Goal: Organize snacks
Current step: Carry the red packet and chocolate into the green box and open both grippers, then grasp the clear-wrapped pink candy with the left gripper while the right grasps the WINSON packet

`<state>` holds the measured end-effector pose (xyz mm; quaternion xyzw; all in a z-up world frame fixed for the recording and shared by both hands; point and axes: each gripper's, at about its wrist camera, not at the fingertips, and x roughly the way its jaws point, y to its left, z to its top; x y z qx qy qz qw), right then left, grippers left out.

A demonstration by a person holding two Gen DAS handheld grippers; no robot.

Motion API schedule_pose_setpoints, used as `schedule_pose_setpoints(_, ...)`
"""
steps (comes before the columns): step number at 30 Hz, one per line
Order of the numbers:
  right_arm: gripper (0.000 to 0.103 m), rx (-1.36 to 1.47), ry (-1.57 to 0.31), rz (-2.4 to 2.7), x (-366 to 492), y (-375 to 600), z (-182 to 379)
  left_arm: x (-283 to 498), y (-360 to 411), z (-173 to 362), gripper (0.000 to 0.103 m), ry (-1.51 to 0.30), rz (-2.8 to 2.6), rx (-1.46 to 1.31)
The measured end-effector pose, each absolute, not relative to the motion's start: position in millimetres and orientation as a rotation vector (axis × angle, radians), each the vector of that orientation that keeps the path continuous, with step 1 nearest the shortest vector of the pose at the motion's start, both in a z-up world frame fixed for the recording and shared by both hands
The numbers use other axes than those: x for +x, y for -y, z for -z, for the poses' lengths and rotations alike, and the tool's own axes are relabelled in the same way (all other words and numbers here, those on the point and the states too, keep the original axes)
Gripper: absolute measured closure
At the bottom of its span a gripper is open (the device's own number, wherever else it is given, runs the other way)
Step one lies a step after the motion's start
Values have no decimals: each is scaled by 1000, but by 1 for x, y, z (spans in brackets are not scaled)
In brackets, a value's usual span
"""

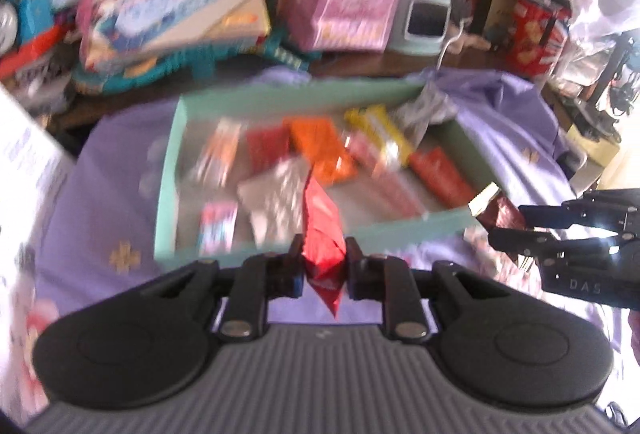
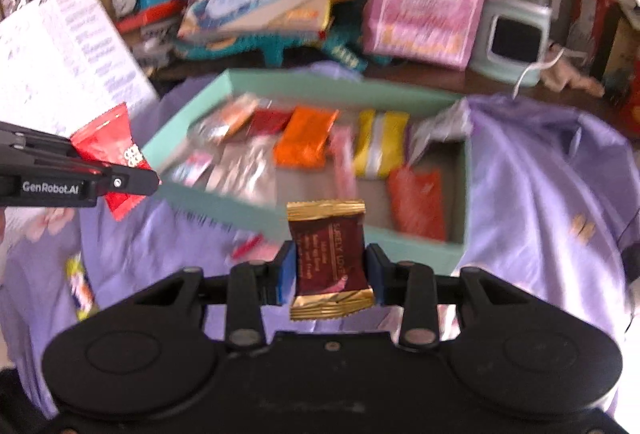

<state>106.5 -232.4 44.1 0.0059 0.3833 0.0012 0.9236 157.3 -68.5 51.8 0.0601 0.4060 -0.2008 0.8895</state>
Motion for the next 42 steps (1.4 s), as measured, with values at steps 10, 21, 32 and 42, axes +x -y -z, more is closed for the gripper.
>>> schedule_pose_setpoints(10,66,53,-770,72,163,272,-60,221,127,-49,84,-883,484,124)
schedule_pose_setpoints(21,62,71,-847,69,203,286,-20,253,151,-10,74,-932,457,177)
schedule_pose_setpoints(32,10,77,-820,104,196,286,-22,245,142,-21,0,-851,314,218)
schedule_pose_setpoints(42,1,54,-772,104,163,270,-50,205,129,-44,0,-833,310,215)
